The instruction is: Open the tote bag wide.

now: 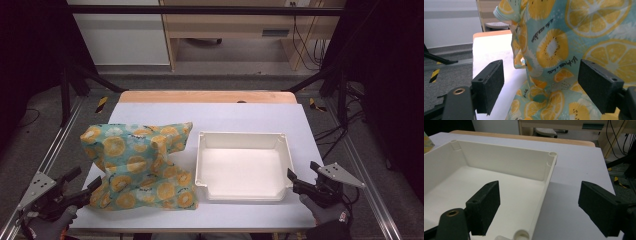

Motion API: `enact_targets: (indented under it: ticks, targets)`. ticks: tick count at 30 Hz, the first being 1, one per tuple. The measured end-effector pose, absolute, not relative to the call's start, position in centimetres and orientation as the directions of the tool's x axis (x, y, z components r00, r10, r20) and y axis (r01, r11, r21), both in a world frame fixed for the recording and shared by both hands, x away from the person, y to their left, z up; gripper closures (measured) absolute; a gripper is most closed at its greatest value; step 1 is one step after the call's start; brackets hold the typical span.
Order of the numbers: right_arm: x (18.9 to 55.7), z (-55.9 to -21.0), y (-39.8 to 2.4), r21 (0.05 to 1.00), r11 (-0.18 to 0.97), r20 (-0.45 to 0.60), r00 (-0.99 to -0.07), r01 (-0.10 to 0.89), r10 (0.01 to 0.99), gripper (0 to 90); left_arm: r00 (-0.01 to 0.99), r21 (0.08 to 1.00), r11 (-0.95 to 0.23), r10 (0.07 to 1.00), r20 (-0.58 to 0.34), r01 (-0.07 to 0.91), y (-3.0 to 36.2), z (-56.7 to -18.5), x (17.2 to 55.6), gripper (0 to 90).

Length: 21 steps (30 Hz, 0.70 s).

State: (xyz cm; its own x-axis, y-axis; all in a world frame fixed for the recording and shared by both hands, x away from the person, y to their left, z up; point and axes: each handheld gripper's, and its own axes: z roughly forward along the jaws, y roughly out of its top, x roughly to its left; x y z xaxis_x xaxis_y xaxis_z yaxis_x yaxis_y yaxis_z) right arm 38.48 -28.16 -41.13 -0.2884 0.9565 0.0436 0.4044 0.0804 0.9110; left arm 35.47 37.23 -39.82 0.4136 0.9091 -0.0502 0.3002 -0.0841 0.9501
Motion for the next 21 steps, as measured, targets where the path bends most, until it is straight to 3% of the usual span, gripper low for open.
enact_targets:
  ticks: [21]
  targets:
    - [38.4,-39.0,-23.4,0.915,0.105,0.068,-0.406,0.389,0.911,24.7,0.434,0.962,-0.064,0.899,-0.059,0.265,36.8,-38.0,34.5,21.5]
